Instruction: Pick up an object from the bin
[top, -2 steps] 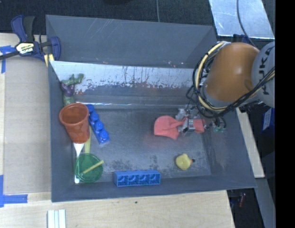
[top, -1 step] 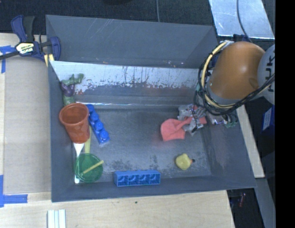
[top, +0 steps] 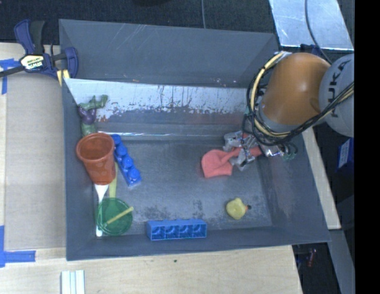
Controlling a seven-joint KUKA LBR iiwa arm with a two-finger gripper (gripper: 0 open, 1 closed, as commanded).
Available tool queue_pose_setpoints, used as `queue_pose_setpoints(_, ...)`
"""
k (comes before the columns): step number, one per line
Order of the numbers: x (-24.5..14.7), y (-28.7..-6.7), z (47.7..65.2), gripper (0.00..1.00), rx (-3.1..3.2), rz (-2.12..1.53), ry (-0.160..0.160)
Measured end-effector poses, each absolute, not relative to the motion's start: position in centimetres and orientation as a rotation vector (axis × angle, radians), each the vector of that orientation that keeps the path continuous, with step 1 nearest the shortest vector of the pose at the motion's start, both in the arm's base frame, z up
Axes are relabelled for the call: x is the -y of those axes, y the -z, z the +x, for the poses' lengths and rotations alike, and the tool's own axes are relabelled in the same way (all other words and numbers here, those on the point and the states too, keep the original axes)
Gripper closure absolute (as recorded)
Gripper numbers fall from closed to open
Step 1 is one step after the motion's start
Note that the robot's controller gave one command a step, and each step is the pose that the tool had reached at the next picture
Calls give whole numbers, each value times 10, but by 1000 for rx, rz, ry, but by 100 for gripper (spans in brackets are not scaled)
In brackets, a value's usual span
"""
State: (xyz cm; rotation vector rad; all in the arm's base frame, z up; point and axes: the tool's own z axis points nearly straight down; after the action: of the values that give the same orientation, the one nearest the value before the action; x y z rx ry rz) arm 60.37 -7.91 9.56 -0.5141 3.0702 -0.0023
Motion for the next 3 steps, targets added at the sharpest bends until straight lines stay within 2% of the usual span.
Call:
queue_pose_setpoints(1, 89, -88, 608, 100, -3109, -164, -1)
queue_pose_setpoints(2, 104, -87, 608, 100, -3031, -702, 8)
queue_pose_setpoints(3, 47, -74, 606, 100, -2893, -1148, 16)
